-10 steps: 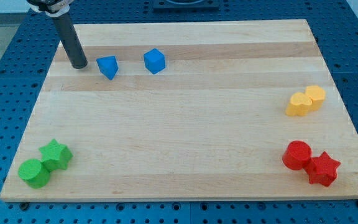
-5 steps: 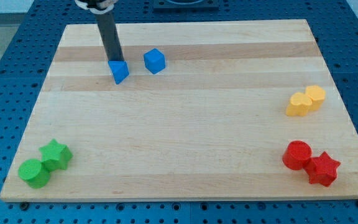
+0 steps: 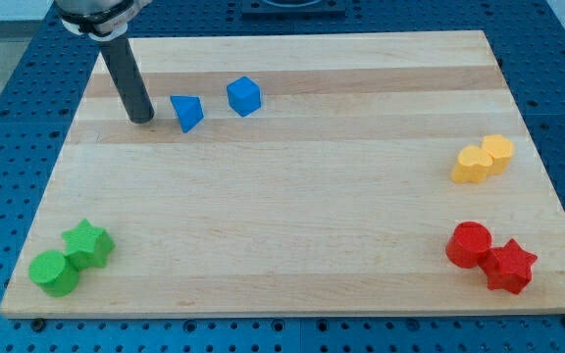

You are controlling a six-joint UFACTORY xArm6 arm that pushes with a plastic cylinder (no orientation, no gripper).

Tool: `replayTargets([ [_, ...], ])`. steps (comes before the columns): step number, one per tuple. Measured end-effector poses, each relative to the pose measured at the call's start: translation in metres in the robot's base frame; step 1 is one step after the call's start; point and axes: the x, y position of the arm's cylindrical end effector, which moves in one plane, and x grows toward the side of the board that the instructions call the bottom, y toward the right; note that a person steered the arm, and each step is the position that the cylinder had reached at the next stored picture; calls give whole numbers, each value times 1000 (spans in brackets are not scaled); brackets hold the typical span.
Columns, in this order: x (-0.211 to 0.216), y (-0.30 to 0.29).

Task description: Place blue triangle to the left of blue cube

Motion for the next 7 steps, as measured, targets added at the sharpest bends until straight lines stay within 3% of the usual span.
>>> replayTargets([
  [3, 22, 62],
  [7, 6, 77],
])
